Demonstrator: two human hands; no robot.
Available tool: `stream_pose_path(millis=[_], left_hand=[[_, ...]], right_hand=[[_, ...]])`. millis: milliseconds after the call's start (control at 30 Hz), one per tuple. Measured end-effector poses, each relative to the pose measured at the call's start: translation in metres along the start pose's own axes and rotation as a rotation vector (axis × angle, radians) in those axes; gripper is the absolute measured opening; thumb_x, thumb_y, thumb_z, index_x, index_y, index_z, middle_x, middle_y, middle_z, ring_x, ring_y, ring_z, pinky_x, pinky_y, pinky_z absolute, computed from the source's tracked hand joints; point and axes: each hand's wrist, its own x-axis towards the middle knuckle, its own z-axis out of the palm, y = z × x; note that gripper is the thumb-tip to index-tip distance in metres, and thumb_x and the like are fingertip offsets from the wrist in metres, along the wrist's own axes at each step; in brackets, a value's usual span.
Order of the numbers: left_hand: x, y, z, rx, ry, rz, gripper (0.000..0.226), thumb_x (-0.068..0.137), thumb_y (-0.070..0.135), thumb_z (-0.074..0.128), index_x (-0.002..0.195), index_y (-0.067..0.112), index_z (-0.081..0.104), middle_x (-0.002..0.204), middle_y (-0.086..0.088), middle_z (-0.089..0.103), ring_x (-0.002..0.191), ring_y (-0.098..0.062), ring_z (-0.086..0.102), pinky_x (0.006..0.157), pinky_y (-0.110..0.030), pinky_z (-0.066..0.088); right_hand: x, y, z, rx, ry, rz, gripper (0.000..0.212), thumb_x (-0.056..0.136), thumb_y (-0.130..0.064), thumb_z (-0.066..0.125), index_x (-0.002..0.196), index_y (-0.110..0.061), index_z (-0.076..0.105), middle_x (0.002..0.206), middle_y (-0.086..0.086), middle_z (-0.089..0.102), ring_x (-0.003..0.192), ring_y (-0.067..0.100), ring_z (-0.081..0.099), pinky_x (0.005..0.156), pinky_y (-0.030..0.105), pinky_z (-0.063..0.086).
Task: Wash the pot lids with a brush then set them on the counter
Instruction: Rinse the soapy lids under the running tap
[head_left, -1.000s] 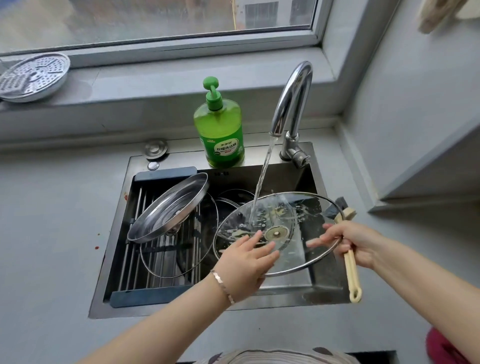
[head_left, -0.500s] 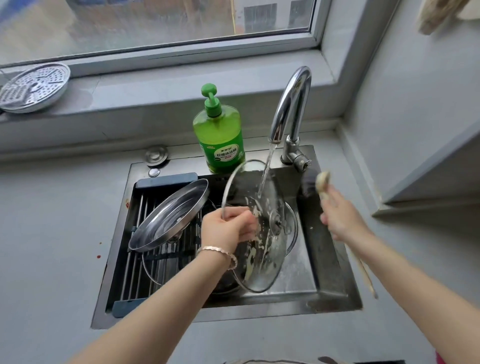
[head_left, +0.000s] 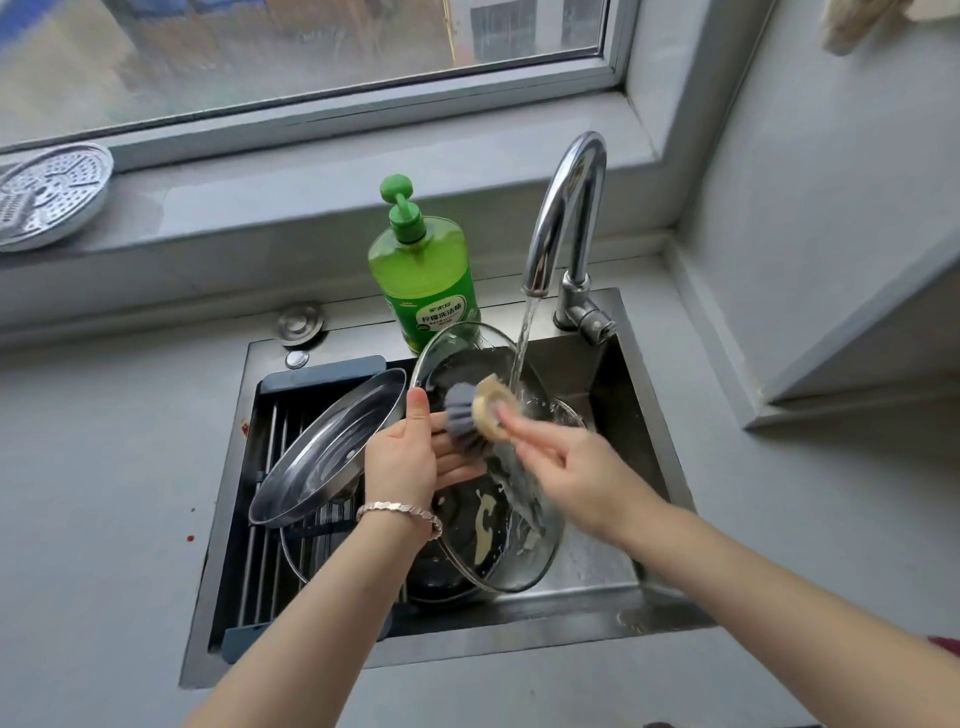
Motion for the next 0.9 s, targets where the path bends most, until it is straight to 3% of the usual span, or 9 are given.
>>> stream_pose_path(millis=[67,200,267,367,467,567,733,800,900], left_hand=[[0.001,0.0,-0.001,0.009,-0.016,-0.006,0.055,0.087,0.049,0.043,0.085,-0.001,0.065,0.074,-0.019,0.071,0.063,-0.029,0.07,0.056,-0.038,0.059],[-0.004,0.0,0.004,0.043,-0.074,0.014,0.051,0.088,0.045,0.044,0.084,-0.001,0.064,0.071,-0.019,0.071,0.063,-0.028,0.07,0.058,-0.037,0.059],[-0.004,0.002,0.005,0.049,-0.086,0.025,0.051,0.09,0.043,0.042,0.086,-0.002,0.065,0.072,-0.019,0.071,0.062,-0.028,0.07,0.056,-0.037,0.059],[-0.001,0.005,0.002,0.059,-0.102,0.039,0.047,0.089,0.041,0.043,0.083,0.0,0.065,0.072,-0.017,0.071,0.059,-0.027,0.07,0.054,-0.037,0.059],[-0.003,0.005,0.001,0.079,-0.124,0.041,0.047,0.089,0.041,0.044,0.082,-0.001,0.064,0.069,-0.019,0.07,0.06,-0.027,0.07,0.054,-0.037,0.059],[-0.006,0.002,0.004,0.113,-0.134,0.043,0.047,0.086,0.042,0.047,0.082,-0.002,0.065,0.074,-0.023,0.07,0.065,-0.032,0.07,0.056,-0.039,0.059],[-0.003,0.003,0.001,0.108,-0.154,0.032,0.047,0.085,0.042,0.047,0.08,-0.002,0.064,0.07,-0.02,0.071,0.062,-0.03,0.07,0.055,-0.038,0.059],[-0.004,0.003,0.0,0.101,-0.155,0.065,0.049,0.077,0.044,0.049,0.079,-0.002,0.065,0.068,-0.02,0.07,0.061,-0.03,0.07,0.054,-0.039,0.059],[-0.009,0.004,0.0,0.082,-0.159,0.101,0.048,0.075,0.042,0.049,0.081,-0.003,0.065,0.066,-0.019,0.07,0.059,-0.028,0.07,0.052,-0.038,0.058]], right_hand=[[-0.002,-0.001,-0.003,-0.05,-0.031,-0.03,0.038,0.097,-0.026,0.045,0.129,-0.046,0.045,0.088,0.007,0.07,0.057,0.02,0.055,0.062,0.035,0.048],[0.032,0.007,-0.034,-0.025,0.137,0.101,0.039,0.098,-0.024,0.043,0.135,-0.036,0.044,0.099,-0.006,0.067,0.075,0.012,0.064,0.072,0.03,0.051],[0.023,0.0,-0.028,0.004,0.063,0.046,0.039,0.098,-0.024,0.043,0.135,-0.036,0.044,0.087,-0.003,0.067,0.069,0.011,0.063,0.063,0.025,0.051],[-0.001,-0.011,-0.011,-0.07,-0.082,-0.097,0.037,0.096,-0.031,0.045,0.124,-0.055,0.046,0.097,0.007,0.071,0.087,0.023,0.067,0.08,0.037,0.055],[0.029,-0.003,-0.038,-0.1,0.04,0.008,0.037,0.097,-0.028,0.044,0.132,-0.041,0.047,0.094,0.001,0.071,0.067,0.013,0.062,0.065,0.032,0.051],[0.044,-0.004,-0.049,-0.127,0.129,0.048,0.039,0.097,-0.024,0.043,0.134,-0.036,0.045,0.114,-0.002,0.066,0.094,0.014,0.065,0.085,0.034,0.05],[0.033,-0.015,-0.036,-0.068,0.013,-0.084,0.035,0.095,-0.034,0.047,0.13,-0.043,0.048,0.116,-0.002,0.066,0.078,0.014,0.066,0.074,0.034,0.053],[0.053,0.005,-0.054,-0.039,0.116,0.052,0.039,0.094,-0.041,0.046,0.133,-0.036,0.046,0.087,-0.011,0.07,0.069,0.006,0.064,0.066,0.024,0.053],[0.074,0.031,-0.067,0.053,0.224,0.337,0.039,0.099,-0.026,0.04,0.136,-0.035,0.045,0.042,-0.008,0.034,0.032,0.006,0.029,0.034,0.015,0.025]])
